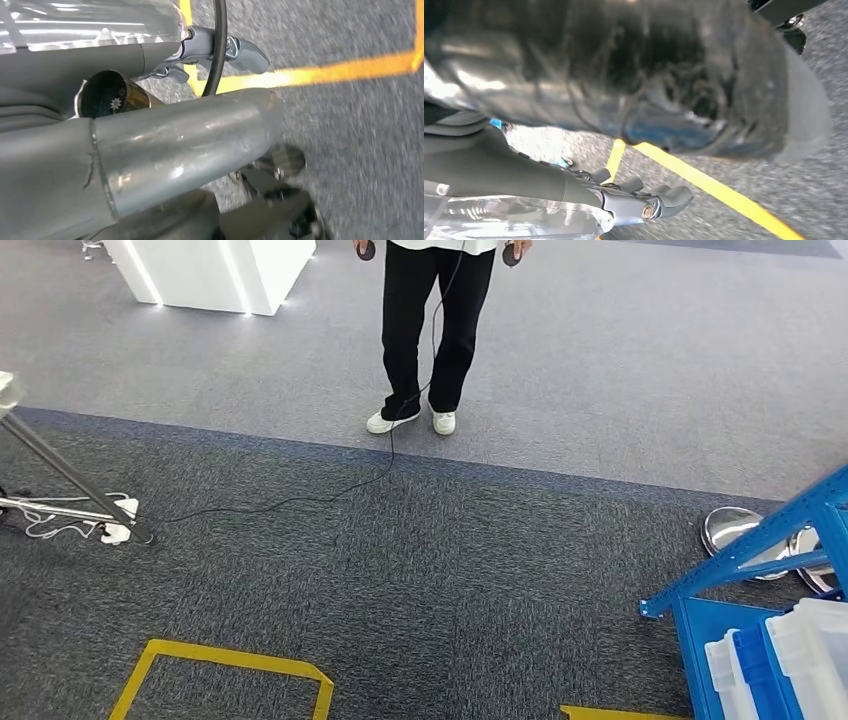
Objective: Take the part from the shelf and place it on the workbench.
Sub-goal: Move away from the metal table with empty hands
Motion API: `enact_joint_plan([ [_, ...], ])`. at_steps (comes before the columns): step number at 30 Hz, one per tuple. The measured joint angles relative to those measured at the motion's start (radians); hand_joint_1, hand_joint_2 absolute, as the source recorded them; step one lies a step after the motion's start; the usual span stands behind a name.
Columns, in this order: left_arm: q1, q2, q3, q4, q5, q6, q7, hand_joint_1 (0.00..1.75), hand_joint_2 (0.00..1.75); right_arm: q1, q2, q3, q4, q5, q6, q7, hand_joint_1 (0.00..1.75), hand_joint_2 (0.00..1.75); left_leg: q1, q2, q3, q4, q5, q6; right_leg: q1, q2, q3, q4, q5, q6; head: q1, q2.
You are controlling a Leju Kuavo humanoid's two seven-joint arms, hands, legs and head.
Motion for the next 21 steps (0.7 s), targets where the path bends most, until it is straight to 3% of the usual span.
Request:
enact_joint_plan([
  [2, -0.003, -0.002, 0.0, 0.0, -0.002, -0.001, 0.0, 0.0, 0.0, -0.001, -0.002, -0.001, 0.0, 0.0, 0.0, 0.001, 0.0, 0.0, -0.003, 0.021, 0.0, 0.008, -0.006, -0.008, 0.002, -0.041, 0.083, -0.142, 0.053, -0.003, 0.0, 0.0],
  [3, -0.004, -0.002, 0.0, 0.0, -0.002, -0.001, 0.0, 0.0, 0.0, -0.002, -0.002, -0.001, 0.0, 0.0, 0.0, 0.001, 0.0, 0.0, -0.005, 0.029, 0.0, 0.012, -0.01, -0.013, 0.004, -0.056, 0.11, -0.19, 0.067, -0.008, 0.0, 0.0],
  [4, -0.005, -0.002, 0.0, 0.0, -0.002, -0.001, 0.0, 0.0, 0.0, -0.003, -0.003, -0.002, 0.0, 0.0, 0.0, 0.001, 0.0, 0.0, -0.007, 0.037, 0.001, 0.015, -0.012, -0.018, 0.006, -0.065, 0.121, -0.213, 0.071, -0.014, 0.0, 0.0],
  [6, -0.008, -0.003, 0.0, 0.0, -0.002, -0.001, 0.004, 0.0, 0.0, -0.003, -0.003, -0.005, 0.0, -0.002, 0.0, 0.001, 0.0, 0.0, -0.007, 0.053, 0.005, 0.017, -0.014, -0.028, 0.009, -0.047, 0.117, -0.217, 0.075, -0.027, -0.001, 0.0],
  [7, -0.009, -0.003, 0.0, 0.0, -0.002, -0.001, 0.01, 0.0, 0.0, -0.003, -0.003, -0.006, 0.0, -0.003, 0.0, 0.001, 0.0, 0.0, -0.005, 0.05, 0.006, 0.02, -0.019, -0.033, 0.008, -0.038, 0.116, -0.22, 0.078, -0.034, -0.001, 0.0],
  [9, -0.007, -0.002, 0.0, 0.0, -0.002, -0.001, 0.033, 0.0, 0.0, -0.003, -0.003, -0.009, 0.0, -0.004, 0.0, 0.006, 0.0, 0.0, 0.001, 0.004, -0.011, 0.067, -0.057, -0.045, 0.004, -0.017, 0.115, -0.226, 0.085, -0.047, -0.001, 0.0],
  [11, 0.001, -0.002, 0.0, 0.0, -0.002, -0.001, 0.059, 0.0, 0.0, -0.005, -0.003, -0.013, 0.0, -0.004, -0.001, 0.015, 0.0, 0.0, 0.005, -0.048, -0.065, 0.19, -0.13, -0.052, 0.003, 0.006, 0.109, -0.227, 0.09, -0.054, -0.001, 0.0],
  [13, 0.011, -0.002, 0.0, 0.0, -0.002, -0.002, 0.08, 0.0, 0.0, -0.003, -0.003, -0.019, 0.0, -0.004, -0.002, 0.025, 0.0, 0.0, 0.006, -0.06, -0.116, 0.301, -0.169, -0.053, 0.005, 0.034, 0.104, -0.226, 0.094, -0.056, -0.001, 0.0],
  [14, 0.015, -0.002, 0.0, 0.0, 0.0, -0.001, 0.087, 0.0, 0.0, -0.001, -0.003, -0.022, 0.0, -0.004, -0.001, 0.031, 0.0, 0.0, 0.006, -0.063, -0.118, 0.304, -0.156, -0.052, 0.006, 0.049, 0.103, -0.224, 0.095, -0.055, -0.001, 0.0],
  [15, 0.018, -0.001, 0.001, 0.0, 0.003, -0.001, 0.093, 0.0, 0.0, 0.001, -0.003, -0.024, 0.0, -0.003, -0.001, 0.036, 0.0, 0.0, 0.006, -0.068, -0.099, 0.265, -0.123, -0.049, 0.006, 0.064, 0.102, -0.223, 0.096, -0.054, -0.001, 0.0],
  [16, 0.021, -0.001, 0.002, 0.0, 0.005, 0.0, 0.097, 0.0, 0.0, 0.003, -0.003, -0.024, 0.0, -0.002, 0.0, 0.04, 0.0, 0.0, 0.006, -0.082, -0.067, 0.195, -0.081, -0.044, 0.005, 0.078, 0.103, -0.222, 0.097, -0.053, -0.001, 0.0],
  [17, 0.022, 0.0, 0.003, 0.0, 0.006, 0.0, 0.099, 0.0, 0.0, 0.003, -0.002, -0.025, 0.0, 0.0, 0.001, 0.043, 0.0, 0.0, 0.007, -0.11, -0.033, 0.121, -0.048, -0.038, 0.005, 0.09, 0.101, -0.22, 0.098, -0.051, -0.001, 0.0],
  [18, 0.024, 0.0, 0.005, 0.001, 0.007, 0.0, 0.1, 0.0, 0.0, 0.003, -0.001, -0.025, 0.0, 0.002, 0.001, 0.044, 0.0, 0.0, 0.006, -0.134, -0.009, 0.064, -0.026, -0.034, 0.004, 0.101, 0.099, -0.219, 0.1, -0.047, -0.001, 0.0],
  [20, 0.024, 0.002, 0.007, 0.001, 0.007, 0.0, 0.101, 0.0, 0.0, 0.002, 0.001, -0.025, 0.0, 0.003, 0.002, 0.045, 0.0, 0.0, 0.004, -0.159, 0.007, 0.021, -0.02, -0.029, 0.0, 0.122, 0.09, -0.219, 0.106, -0.035, -0.001, 0.0],
  [21, 0.022, 0.002, 0.008, 0.001, 0.007, 0.0, 0.101, 0.0, 0.0, 0.004, 0.002, -0.025, 0.0, 0.003, 0.002, 0.045, 0.0, 0.0, 0.002, -0.148, 0.008, 0.018, -0.017, -0.027, -0.002, 0.135, 0.087, -0.221, 0.109, -0.027, -0.001, 0.0],
])
